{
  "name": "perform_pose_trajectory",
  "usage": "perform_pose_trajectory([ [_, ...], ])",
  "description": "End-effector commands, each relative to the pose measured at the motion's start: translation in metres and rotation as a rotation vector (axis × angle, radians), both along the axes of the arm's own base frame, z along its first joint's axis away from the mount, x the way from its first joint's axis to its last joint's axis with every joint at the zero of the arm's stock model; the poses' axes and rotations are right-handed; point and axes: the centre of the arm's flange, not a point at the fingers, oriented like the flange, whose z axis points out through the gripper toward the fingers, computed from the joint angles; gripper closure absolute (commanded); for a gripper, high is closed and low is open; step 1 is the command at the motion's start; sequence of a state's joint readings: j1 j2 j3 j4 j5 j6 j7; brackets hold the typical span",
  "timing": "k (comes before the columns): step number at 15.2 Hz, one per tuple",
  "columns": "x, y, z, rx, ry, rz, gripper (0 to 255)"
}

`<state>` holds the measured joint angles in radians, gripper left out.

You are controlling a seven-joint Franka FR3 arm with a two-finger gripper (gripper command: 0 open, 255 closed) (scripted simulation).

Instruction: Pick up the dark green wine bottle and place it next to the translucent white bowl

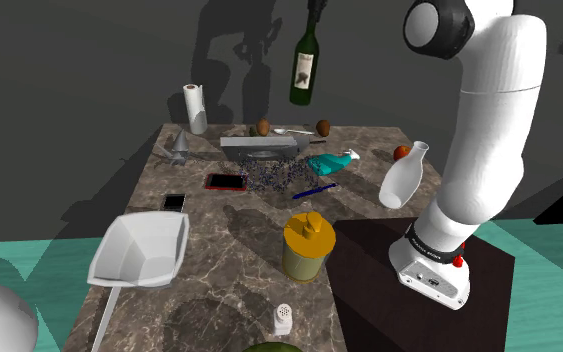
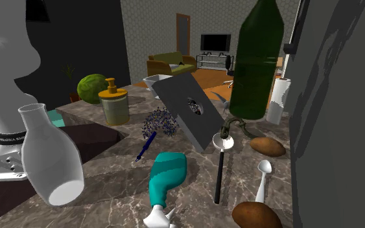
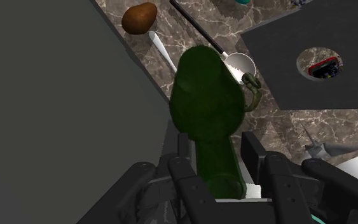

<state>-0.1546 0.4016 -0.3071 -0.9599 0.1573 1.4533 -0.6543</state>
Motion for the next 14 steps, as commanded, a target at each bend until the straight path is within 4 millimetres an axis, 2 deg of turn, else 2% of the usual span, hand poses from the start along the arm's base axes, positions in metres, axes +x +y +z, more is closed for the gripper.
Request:
perform_pose_trajectory([
  [1, -0.001, 0.012, 0.005, 0.000, 0.000, 0.000, 255],
  [14, -0.029, 0.182, 0.005, 0.000, 0.000, 0.000, 255],
])
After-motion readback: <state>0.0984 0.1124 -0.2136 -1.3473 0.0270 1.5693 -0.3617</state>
